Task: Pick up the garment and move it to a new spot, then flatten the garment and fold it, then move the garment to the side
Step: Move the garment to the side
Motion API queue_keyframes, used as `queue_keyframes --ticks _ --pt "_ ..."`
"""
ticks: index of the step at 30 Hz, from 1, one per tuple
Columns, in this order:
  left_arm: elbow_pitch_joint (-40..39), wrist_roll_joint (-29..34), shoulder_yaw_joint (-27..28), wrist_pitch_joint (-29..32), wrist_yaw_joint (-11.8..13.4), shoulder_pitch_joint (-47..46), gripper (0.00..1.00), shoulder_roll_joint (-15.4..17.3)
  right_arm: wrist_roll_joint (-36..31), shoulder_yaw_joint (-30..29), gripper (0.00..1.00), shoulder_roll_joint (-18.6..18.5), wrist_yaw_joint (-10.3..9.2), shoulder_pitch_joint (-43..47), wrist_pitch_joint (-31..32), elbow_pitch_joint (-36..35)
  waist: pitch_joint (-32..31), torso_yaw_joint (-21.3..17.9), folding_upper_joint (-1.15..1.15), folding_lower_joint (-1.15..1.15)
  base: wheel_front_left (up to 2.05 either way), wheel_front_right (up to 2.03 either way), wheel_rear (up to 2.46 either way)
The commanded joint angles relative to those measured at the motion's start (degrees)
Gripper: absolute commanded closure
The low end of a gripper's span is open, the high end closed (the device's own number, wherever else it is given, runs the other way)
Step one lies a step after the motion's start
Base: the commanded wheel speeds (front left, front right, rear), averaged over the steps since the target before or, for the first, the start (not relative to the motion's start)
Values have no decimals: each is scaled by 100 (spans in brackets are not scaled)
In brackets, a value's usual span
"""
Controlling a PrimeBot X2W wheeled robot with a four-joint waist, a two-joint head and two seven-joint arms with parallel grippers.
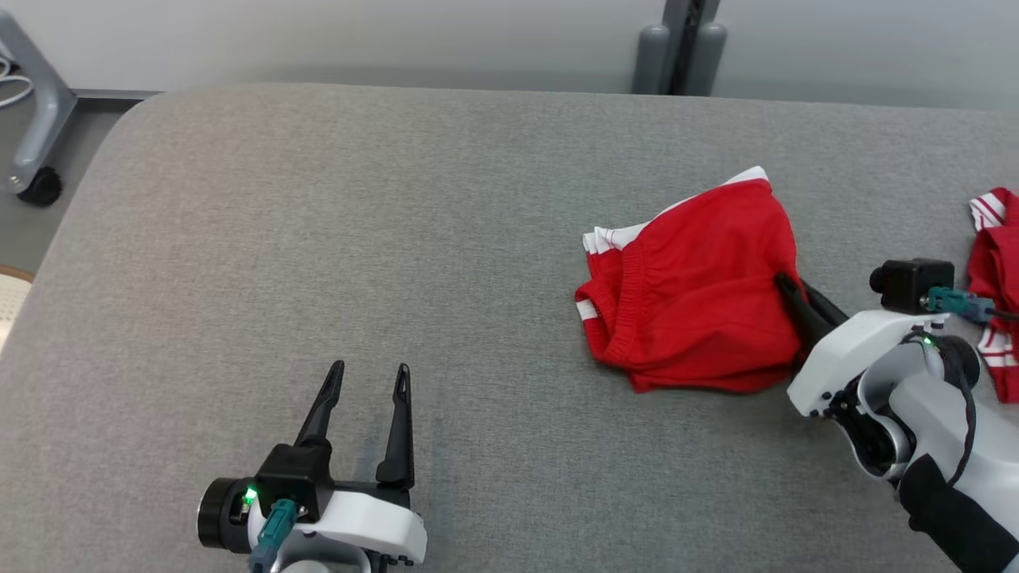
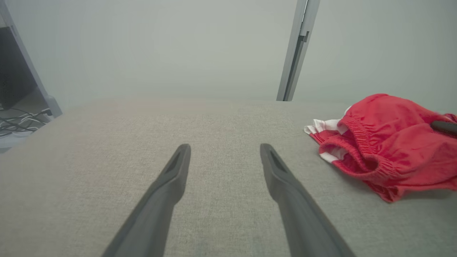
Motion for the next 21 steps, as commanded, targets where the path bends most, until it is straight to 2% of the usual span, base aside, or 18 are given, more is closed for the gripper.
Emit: queue_keyframes --ticks 1,11,21 --pt "-21 46 35 -23 -18 -148 0 22 -140 -31 100 -65 1 -147 -50 -4 75 -200 0 0 0 0 0" --pt "34 277 131 -23 -120 -386 0 22 -1033 -671 100 -150 1 -518 -48 -300 411 -1150 0 0 0 0 0" --pt "130 507 304 -23 -369 -785 0 66 -1383 -948 100 -308 0 -881 -47 -476 853 -1998 0 0 0 0 0"
